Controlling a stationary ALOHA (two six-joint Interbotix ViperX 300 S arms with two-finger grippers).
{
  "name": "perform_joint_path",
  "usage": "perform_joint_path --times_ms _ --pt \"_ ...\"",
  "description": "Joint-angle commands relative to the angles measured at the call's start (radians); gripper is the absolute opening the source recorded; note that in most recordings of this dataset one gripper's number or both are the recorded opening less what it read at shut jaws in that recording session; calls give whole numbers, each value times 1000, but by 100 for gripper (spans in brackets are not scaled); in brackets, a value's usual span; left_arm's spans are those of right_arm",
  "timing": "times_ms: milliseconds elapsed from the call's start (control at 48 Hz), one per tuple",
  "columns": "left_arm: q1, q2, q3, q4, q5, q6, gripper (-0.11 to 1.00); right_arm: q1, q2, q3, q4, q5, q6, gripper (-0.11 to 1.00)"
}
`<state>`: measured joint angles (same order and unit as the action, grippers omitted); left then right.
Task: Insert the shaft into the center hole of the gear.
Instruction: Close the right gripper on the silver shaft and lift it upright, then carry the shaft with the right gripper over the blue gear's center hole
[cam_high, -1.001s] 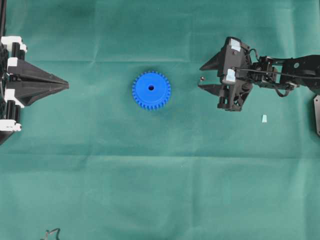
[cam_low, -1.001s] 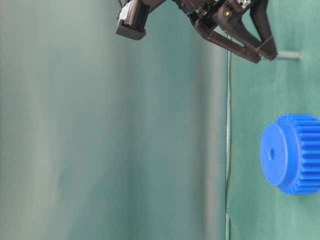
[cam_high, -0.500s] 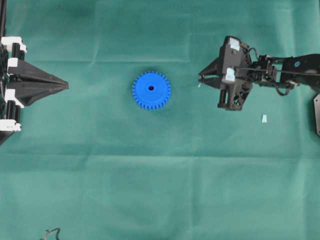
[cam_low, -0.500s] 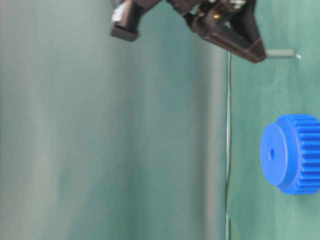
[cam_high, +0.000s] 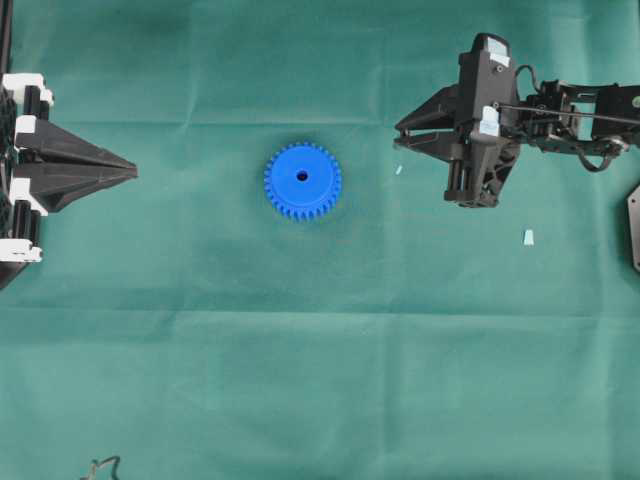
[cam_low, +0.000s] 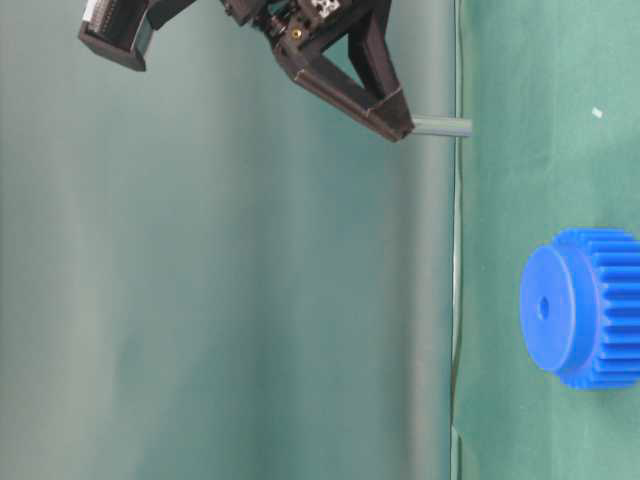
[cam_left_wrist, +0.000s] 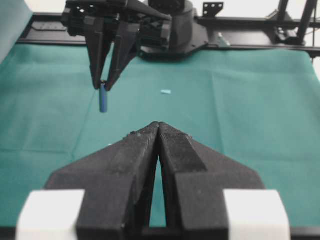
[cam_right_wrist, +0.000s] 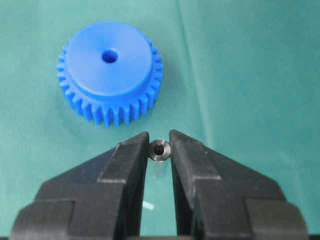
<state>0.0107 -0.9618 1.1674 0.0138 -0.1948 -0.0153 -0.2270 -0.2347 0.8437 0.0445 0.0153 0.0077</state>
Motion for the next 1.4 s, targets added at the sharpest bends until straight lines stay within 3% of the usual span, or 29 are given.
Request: perform_joint_path --times_ms 0,209,563,980,1376 --pt "2 3 -26 2 -5 0 0 18 11 -46 3 -8 3 17" --pt "3 3 -26 2 -5 0 0 63 121 -163 3 -37 3 17" --pt "6 3 -26 2 0 0 0 74 295 -351 3 -37 2 17" --pt "9 3 -26 2 12 0 0 77 339 -370 9 -60 5 17" --pt "12 2 -28 2 12 0 0 80 431 -365 46 -86 5 17"
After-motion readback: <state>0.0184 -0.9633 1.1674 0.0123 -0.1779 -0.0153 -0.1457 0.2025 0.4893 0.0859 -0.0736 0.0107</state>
